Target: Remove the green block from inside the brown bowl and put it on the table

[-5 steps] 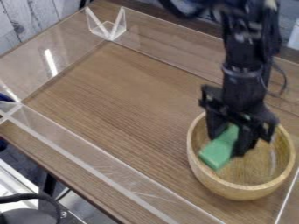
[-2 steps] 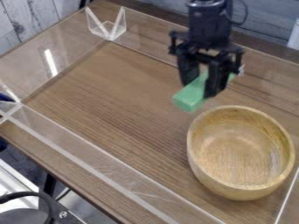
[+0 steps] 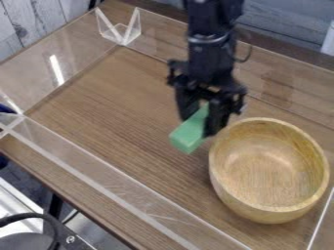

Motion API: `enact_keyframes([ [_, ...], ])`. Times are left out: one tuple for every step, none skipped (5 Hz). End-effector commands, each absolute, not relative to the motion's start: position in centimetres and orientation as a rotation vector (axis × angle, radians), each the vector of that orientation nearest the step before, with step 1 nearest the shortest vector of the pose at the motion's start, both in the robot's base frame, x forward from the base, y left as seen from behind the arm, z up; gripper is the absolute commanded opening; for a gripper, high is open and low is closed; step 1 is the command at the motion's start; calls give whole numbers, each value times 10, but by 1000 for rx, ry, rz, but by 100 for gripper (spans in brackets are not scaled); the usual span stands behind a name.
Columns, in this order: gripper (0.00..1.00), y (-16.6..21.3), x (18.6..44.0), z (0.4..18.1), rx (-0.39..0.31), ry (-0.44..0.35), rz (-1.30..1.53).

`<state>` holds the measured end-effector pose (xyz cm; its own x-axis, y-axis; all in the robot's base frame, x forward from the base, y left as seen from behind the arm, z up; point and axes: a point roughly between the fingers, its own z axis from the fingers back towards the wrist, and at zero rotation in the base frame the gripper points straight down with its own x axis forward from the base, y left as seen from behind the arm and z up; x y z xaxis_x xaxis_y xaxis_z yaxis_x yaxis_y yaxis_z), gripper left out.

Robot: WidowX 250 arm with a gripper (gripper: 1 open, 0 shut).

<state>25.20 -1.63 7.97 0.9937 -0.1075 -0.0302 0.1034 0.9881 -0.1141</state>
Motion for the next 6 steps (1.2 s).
enact_keyframes([
  [0,-6,251,78,-104,-18,-136],
  [0,-22,270,75,-107,-23,-172],
  [0,-31,282,69,-107,-24,-200],
  [0,-12,284,58,-105,-12,-156],
  [100,-5,284,52,-108,-4,-123],
  [0,-1,290,51,-98,34,-128],
])
